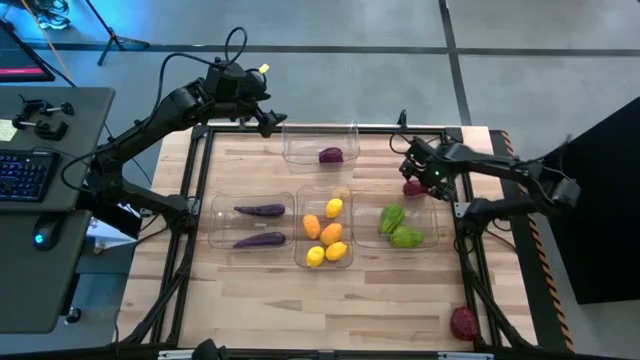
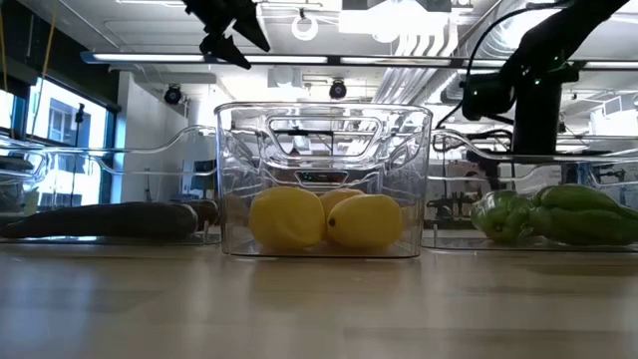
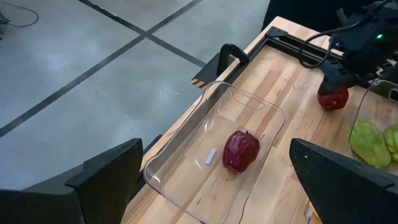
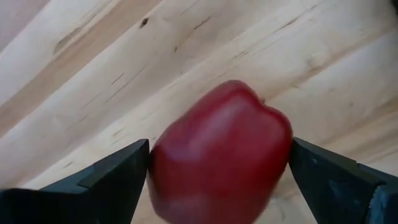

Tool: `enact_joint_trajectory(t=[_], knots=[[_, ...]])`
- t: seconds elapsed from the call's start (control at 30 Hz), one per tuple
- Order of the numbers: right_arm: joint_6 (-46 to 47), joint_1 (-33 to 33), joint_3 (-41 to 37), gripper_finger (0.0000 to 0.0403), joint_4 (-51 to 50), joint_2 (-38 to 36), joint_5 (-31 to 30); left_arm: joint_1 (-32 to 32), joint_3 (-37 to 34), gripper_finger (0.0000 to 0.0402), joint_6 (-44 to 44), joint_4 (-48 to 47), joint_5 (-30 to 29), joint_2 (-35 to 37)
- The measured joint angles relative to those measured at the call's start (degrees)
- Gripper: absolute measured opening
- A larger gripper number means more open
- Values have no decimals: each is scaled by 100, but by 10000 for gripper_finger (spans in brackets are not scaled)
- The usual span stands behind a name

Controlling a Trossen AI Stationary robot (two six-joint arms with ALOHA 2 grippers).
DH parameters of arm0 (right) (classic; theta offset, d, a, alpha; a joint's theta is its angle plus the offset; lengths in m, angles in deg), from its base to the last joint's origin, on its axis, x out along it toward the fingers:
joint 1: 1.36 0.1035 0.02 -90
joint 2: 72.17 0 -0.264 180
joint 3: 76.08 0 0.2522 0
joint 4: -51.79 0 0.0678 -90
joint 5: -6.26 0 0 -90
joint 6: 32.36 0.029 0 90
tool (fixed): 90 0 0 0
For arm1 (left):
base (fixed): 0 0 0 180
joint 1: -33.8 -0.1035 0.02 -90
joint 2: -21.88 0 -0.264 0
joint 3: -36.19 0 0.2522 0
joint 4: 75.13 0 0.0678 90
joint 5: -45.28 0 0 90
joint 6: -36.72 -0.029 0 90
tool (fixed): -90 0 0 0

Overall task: Sort produce into baskets
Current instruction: Put the apple into the top transparent bin

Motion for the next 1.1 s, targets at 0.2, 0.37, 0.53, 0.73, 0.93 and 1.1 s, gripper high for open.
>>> enact_joint_trajectory(t=[0.2,0.37,0.53,0.73,0.93,1.1], knots=[[-145,0,-9,365,302,359,32,0,0,394,1,0,0,0],[-306,11,-9,365,699,615,41,0,0,394,1,0,0,0],[-699,11,-7,365,1104,869,149,0,0,394,1,0,0,0],[-1255,-21,0,364,1076,1002,319,0,0,394,1,0,0,0],[-1547,-119,0,325,853,996,444,0,0,394,1,2,0,0],[-2164,-252,203,266,860,996,515,0,0,394,4,2,-1,0]])
